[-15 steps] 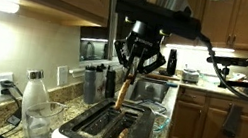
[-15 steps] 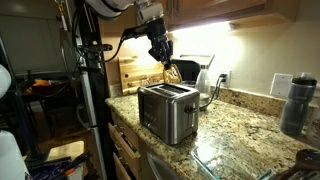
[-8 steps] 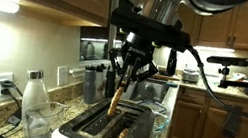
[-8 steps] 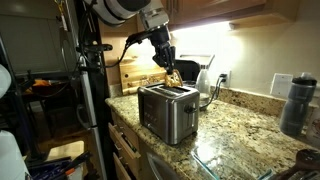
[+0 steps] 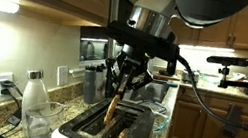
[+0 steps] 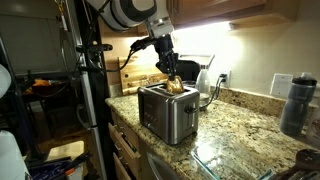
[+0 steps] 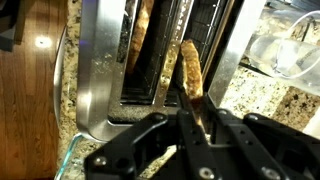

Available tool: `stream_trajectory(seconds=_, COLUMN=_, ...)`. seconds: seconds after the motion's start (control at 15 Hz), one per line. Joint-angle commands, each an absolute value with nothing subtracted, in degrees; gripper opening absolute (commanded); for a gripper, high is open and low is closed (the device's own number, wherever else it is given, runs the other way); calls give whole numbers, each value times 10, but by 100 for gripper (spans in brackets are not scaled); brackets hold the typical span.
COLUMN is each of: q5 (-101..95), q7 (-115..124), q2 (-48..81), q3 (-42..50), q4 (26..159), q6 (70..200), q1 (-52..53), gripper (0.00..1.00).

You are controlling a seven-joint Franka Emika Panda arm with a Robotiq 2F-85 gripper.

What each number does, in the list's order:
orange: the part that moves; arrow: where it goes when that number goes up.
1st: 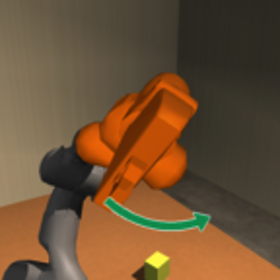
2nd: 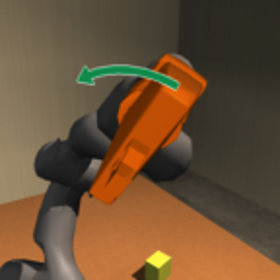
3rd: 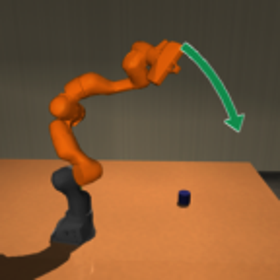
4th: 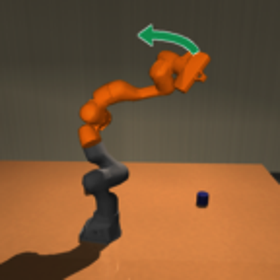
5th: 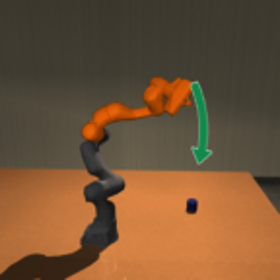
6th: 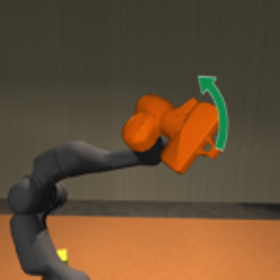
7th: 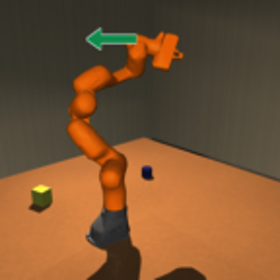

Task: Put the slices of bread in the toaster

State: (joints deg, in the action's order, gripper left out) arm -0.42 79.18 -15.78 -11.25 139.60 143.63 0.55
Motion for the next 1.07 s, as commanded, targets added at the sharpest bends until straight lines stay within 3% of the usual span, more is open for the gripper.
stream_trajectory(seconds=0.0, q5=19, q7=774, q2=-155, q3=-101, q4=1404, q6=1456, q1=13, gripper=22)
stream_trajectory(seconds=0.07, q5=22, q7=773, q2=-155, q3=-100, q4=1404, q6=1456, q1=13, gripper=40)
stream_trajectory(seconds=0.67, q5=23, q7=775, q2=-157, q3=-98, q4=1408, q6=1454, q1=12, gripper=96)
stream_trajectory(seconds=1.0, q5=9, q7=786, q2=-148, q3=-104, q4=1395, q6=1437, q1=8, gripper=100)
